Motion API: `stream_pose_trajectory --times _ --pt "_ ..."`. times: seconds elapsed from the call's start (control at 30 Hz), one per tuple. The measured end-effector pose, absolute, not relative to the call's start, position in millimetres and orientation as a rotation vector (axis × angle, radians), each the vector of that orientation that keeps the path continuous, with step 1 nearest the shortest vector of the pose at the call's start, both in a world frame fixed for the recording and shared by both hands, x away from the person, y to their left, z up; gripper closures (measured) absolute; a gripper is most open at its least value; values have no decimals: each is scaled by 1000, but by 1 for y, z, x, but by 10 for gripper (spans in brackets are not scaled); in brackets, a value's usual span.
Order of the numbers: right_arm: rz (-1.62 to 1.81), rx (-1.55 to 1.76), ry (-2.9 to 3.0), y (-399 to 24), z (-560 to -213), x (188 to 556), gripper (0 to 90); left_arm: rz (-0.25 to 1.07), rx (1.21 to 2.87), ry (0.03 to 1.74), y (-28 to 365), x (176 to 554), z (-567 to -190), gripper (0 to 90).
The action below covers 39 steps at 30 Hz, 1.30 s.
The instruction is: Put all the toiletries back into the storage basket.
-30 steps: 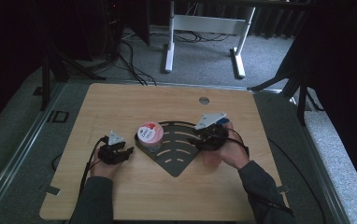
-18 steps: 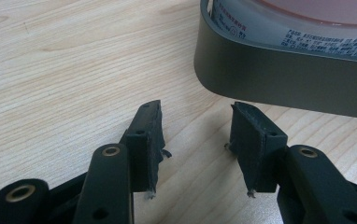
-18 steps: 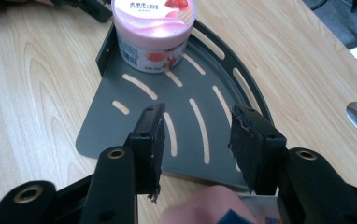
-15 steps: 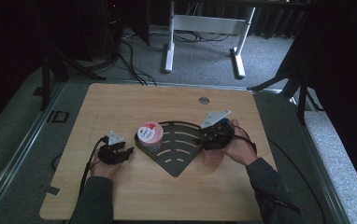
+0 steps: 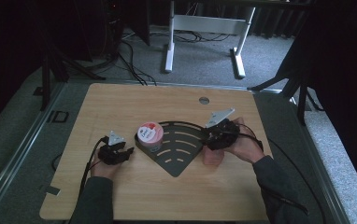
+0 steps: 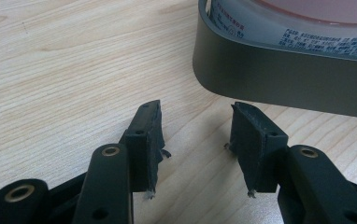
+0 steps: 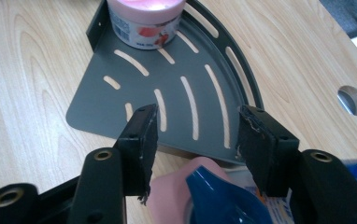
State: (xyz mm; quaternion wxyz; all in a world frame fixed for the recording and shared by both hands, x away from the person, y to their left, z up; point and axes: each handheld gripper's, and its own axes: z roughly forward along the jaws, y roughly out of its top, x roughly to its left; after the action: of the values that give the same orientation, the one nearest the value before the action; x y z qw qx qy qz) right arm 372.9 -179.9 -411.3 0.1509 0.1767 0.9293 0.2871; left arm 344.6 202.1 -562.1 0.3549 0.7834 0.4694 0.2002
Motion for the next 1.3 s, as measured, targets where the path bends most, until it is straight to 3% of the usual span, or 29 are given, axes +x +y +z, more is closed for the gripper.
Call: stream_pose_trajectory --times 1.3 --pt "697 448 2764 -199 -424 385 448 517 2026 1211 203 345 -562 535"
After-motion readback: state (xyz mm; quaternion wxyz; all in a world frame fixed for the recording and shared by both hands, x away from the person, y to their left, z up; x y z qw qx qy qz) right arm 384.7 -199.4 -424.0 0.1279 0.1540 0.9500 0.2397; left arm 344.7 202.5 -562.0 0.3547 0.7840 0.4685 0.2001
